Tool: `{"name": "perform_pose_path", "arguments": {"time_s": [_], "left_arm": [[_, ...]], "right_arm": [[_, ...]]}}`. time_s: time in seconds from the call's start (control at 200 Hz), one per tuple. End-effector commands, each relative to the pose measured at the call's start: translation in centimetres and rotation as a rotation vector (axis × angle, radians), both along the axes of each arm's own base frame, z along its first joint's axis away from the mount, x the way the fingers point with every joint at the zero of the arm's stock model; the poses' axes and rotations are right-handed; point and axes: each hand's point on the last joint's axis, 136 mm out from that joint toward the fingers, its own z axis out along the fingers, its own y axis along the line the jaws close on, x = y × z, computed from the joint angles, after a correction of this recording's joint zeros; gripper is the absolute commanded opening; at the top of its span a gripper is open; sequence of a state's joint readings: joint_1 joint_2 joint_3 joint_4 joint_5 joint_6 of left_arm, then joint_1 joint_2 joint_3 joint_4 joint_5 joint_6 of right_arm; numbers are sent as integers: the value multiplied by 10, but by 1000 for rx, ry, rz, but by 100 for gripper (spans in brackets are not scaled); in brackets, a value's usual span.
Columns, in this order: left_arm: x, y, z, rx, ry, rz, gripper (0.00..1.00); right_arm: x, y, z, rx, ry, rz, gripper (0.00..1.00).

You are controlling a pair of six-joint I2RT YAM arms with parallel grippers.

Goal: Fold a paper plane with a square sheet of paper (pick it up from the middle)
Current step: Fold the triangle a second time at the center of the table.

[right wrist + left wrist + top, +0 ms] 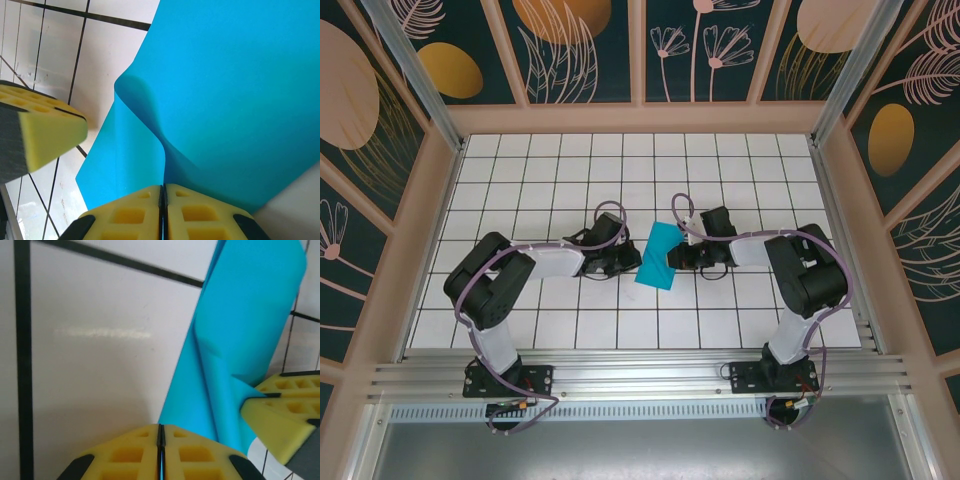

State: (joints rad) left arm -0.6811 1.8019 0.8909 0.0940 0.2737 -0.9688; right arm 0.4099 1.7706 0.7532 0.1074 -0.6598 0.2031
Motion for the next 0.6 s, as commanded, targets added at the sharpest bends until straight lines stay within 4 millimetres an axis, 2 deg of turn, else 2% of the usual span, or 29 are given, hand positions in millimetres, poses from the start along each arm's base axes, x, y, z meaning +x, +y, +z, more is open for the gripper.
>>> {"name": "perform_pose_path", "arguments": {"time_s": [0.0, 0.11, 0.23, 0.325, 0.34, 0.45, 0.596], "left_arm": [[15, -6, 34, -26, -90, 5, 14], [20, -18, 48, -86, -116, -9, 16], [24, -34, 57, -170, -111, -25, 12], [24, -38, 50, -186, -87, -23, 11], [31, -43, 58, -201, -103, -23, 11], [34, -53, 56, -241, -87, -32, 10], [35, -56, 43, -242, -54, -24, 9]], "right_arm": [[0, -10, -20, -67, 27, -8, 13], [1, -9, -20, -65, 29, -9, 13], [1, -10, -22, -68, 31, -15, 13], [0, -11, -23, -71, 33, -16, 12], [0, -11, -23, -72, 33, -15, 12], [-1, -11, -25, -77, 36, -15, 12], [-1, -13, -26, -82, 38, -16, 12]]}}
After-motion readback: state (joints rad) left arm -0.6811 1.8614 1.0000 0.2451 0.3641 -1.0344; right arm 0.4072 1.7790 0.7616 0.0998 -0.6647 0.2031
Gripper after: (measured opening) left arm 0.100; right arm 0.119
